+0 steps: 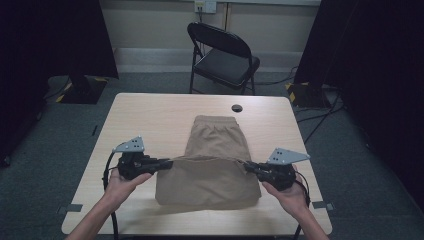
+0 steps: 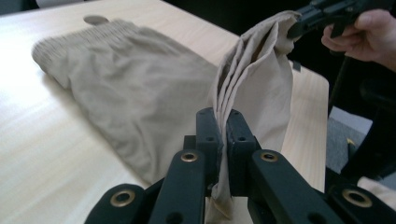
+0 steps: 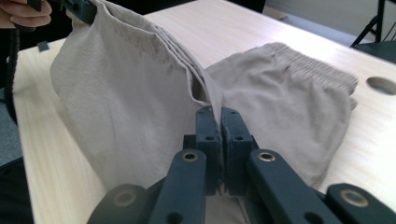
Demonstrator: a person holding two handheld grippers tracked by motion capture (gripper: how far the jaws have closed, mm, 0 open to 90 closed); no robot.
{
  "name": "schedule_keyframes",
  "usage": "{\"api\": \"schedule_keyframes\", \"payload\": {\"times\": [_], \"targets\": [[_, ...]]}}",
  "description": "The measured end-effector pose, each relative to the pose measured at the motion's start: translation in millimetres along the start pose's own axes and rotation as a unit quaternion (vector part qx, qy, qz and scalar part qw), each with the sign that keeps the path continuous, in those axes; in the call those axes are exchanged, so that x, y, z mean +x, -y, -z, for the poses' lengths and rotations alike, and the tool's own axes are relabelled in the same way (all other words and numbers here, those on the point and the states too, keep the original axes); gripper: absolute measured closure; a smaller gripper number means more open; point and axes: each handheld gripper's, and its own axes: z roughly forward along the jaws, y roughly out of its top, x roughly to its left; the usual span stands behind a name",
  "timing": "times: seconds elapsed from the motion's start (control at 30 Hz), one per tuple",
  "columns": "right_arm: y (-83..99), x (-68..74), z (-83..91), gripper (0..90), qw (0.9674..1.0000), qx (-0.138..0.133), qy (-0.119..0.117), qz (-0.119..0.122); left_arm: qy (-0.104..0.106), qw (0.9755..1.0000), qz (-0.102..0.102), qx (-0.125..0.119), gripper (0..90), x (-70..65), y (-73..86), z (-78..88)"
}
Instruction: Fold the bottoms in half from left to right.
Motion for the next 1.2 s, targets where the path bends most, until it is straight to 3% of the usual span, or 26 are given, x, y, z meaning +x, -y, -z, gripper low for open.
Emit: {"api": "schedule_keyframes", "payload": {"times": [0.27,0.67,0.97,1.2], "targets": [[-18.1,-15.2,1.1,87.6,0.9998,-0.014,0.010,0.003,-0.013,0.9998,-0.010,-0.007,86.6,7.5,-21.2,1.2],[-34.0,-45.1,-12.0,87.5,0.9985,-0.047,0.020,-0.022,-0.035,0.9991,0.005,-0.024,86.6,39.2,-49.7,-14.4],[-44.5,-60.8,-18.1,87.5,0.9977,-0.051,0.036,-0.025,-0.046,0.9980,0.011,-0.041,86.6,53.3,-65.7,-21.5],[-61.0,-77.4,-25.3,87.5,0.9968,-0.055,0.052,-0.027,-0.060,0.9967,0.018,-0.052,86.6,71.5,-85.3,-29.8]]}}
